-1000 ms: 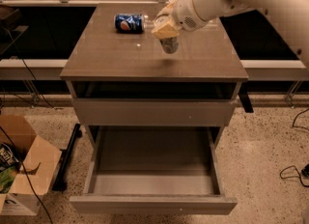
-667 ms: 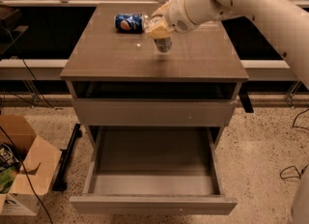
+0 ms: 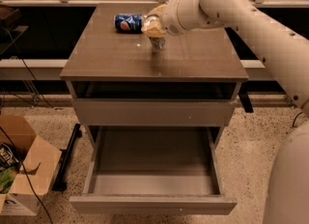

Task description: Pick redbull can from middle drawer and place on counter

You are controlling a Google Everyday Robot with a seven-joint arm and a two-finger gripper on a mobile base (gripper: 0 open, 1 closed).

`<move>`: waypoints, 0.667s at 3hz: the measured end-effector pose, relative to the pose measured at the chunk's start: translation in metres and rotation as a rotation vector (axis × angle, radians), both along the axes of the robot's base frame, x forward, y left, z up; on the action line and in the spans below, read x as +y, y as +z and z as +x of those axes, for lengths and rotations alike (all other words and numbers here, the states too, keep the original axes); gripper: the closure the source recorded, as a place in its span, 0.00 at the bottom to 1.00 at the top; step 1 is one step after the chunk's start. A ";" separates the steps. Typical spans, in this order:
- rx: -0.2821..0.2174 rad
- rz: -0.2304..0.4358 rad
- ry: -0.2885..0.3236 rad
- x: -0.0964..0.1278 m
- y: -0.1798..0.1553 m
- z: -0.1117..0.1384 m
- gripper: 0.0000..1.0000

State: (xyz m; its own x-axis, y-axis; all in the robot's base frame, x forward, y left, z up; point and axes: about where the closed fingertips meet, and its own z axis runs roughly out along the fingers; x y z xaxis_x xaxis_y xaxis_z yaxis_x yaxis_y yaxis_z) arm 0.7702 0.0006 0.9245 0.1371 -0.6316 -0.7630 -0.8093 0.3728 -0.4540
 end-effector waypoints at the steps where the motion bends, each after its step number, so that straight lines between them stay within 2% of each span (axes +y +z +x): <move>1: -0.001 0.046 -0.016 -0.002 -0.012 0.018 0.82; 2: 0.019 0.078 -0.043 -0.008 -0.027 0.028 0.58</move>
Offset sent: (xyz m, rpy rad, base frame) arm 0.0402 -0.0220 -0.0416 0.1171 0.0405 -0.0855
